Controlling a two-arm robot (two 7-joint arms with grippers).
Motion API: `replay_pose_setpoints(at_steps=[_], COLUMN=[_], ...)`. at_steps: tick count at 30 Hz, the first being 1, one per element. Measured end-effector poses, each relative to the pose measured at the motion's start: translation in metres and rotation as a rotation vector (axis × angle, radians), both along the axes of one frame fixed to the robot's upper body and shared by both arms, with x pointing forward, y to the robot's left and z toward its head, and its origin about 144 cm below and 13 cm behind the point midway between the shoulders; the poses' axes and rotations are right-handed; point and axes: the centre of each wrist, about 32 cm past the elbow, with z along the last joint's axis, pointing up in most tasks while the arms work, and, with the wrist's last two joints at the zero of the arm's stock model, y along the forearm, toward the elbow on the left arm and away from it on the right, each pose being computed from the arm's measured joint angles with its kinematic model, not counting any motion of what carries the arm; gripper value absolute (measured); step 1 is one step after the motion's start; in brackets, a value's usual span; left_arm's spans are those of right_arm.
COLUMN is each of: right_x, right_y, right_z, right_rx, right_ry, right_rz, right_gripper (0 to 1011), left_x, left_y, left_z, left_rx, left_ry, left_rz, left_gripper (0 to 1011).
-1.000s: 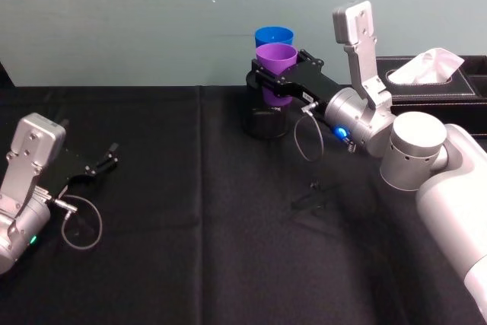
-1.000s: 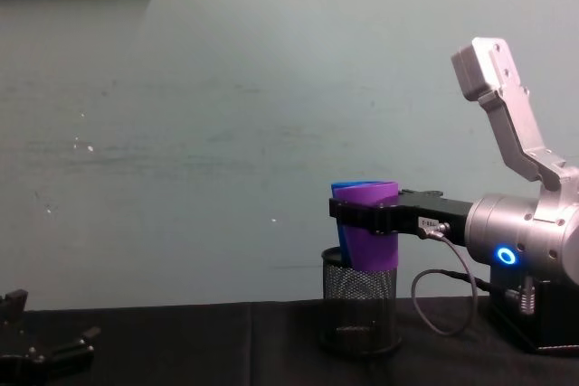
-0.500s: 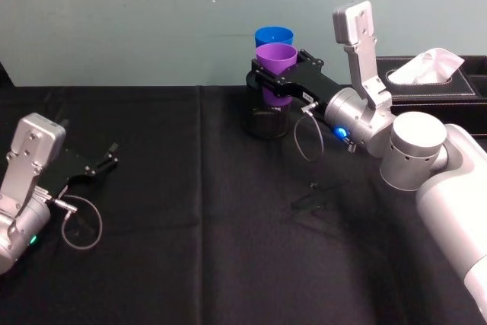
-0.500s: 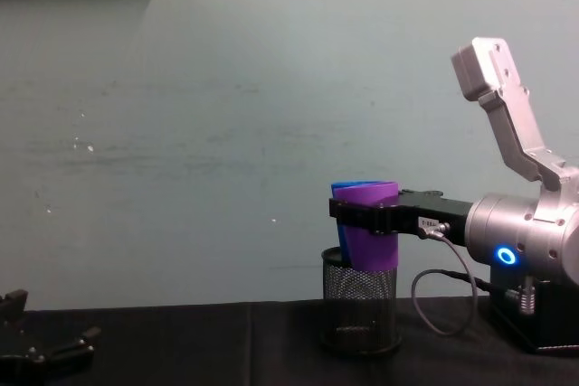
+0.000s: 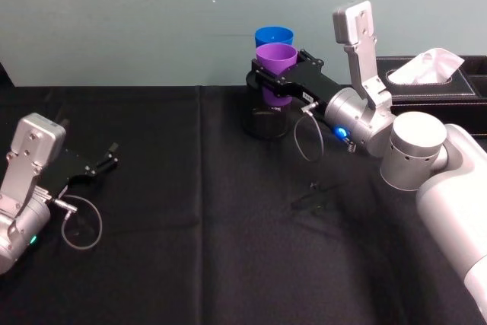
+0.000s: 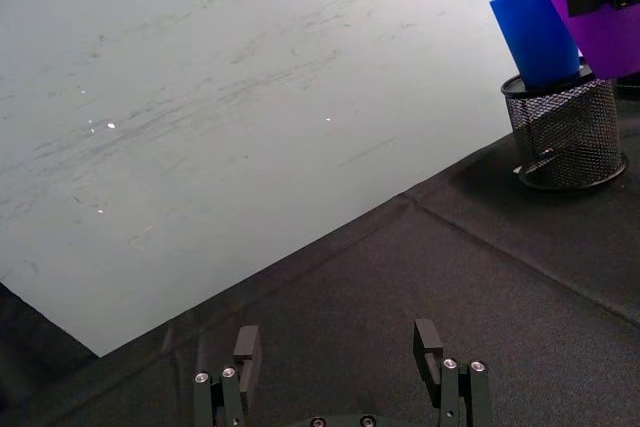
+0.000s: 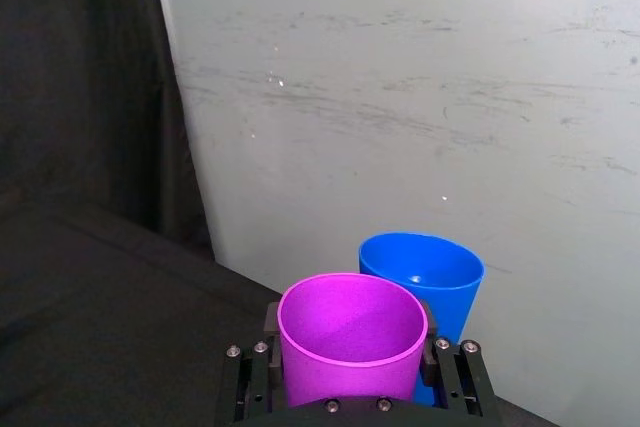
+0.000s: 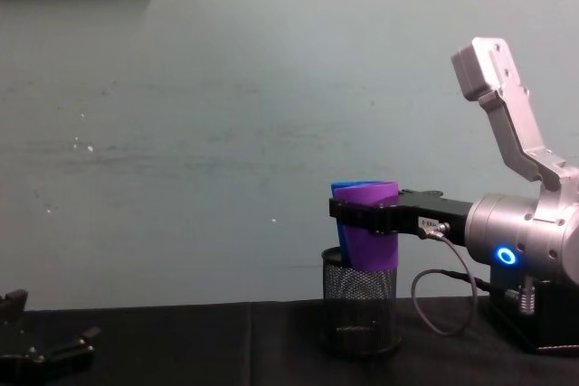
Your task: Pick up one cup with a gripper and tap it against the other cup.
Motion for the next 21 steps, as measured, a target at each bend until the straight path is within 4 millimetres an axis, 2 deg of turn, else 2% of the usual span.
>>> replay_pose_setpoints(at_steps=[21], right_x=[0.0000], right_y=[0.0000], right_z=[0.0000], right_rx=[0.000], right_ry=[0.000], right_rz=[0.000], right_gripper=[741], left_x=[0.0000], left_y=[0.0000], left_z=[0.0000], left_rx=[0.000], left_ry=[0.000], left_rz=[0.000], left_gripper=[1000])
